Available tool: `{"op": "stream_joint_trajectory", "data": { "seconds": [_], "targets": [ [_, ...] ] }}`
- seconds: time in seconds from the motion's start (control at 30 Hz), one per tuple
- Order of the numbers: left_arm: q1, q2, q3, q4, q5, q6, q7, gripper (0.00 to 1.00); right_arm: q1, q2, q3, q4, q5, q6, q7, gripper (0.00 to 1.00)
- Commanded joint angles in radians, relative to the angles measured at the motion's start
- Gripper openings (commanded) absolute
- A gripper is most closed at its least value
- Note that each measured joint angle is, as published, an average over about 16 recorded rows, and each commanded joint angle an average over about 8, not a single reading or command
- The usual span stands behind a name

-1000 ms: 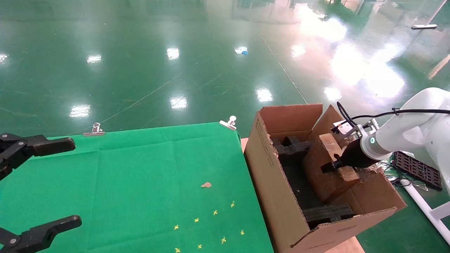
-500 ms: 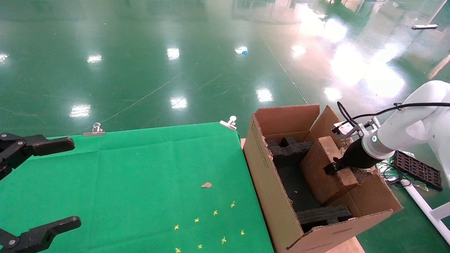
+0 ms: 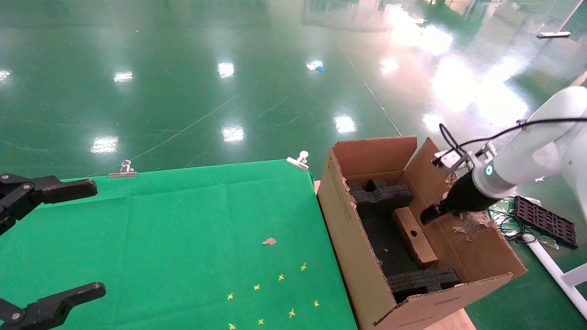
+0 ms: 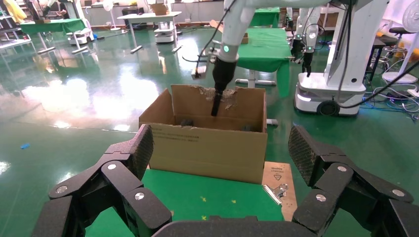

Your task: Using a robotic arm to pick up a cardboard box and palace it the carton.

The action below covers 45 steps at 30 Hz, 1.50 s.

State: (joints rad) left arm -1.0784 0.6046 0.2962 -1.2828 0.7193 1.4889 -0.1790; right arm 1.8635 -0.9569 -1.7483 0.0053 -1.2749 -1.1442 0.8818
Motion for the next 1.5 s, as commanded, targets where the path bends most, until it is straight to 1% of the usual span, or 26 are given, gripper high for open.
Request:
{"op": "stream_joint_trajectory", "data": {
  "seconds": [0.03,0.2,0.33,0.43,0.57,0.77,0.87,0.97,1.5],
  "targets": [
    [0.0,0.0,0.0,0.0,0.0,0.0,0.0,1.0,0.017,-0.001,0.0,0.0,-0.001,-0.007,-0.001,1.0],
    [0.0,0.0,0.0,0.0,0.0,0.0,0.0,1.0,0.147,0.011,0.007,0.018,0.009,-0.093,-0.046,1.0],
    [0.0,0.0,0.001,0.0,0.0,0.0,0.0,1.0,0.244,0.024,0.019,0.03,0.025,-0.134,-0.097,1.0],
    [0.0,0.0,0.001,0.0,-0.001,0.0,0.0,1.0,0.299,0.033,0.028,0.037,0.037,-0.138,-0.137,1.0],
    [0.0,0.0,0.001,0.0,-0.001,0.0,0.001,1.0,0.345,0.039,0.036,0.043,0.046,-0.137,-0.173,1.0],
    [0.0,0.0,0.001,0.0,-0.001,-0.001,0.001,1.0,0.364,0.042,0.048,0.052,0.052,-0.132,-0.189,1.0],
    [0.0,0.0,0.001,0.001,-0.001,-0.001,0.001,1.0,0.337,0.048,0.079,0.078,0.062,-0.136,-0.199,1.0],
    [0.0,0.0,0.002,0.001,-0.001,0.0,0.001,1.0,0.295,0.06,0.135,0.126,0.082,-0.145,-0.22,1.0],
    [-0.001,-0.001,0.003,0.001,-0.001,0.0,0.001,1.0,-0.018,0.143,0.52,0.459,0.215,-0.204,-0.357,1.0]
  ]
}}
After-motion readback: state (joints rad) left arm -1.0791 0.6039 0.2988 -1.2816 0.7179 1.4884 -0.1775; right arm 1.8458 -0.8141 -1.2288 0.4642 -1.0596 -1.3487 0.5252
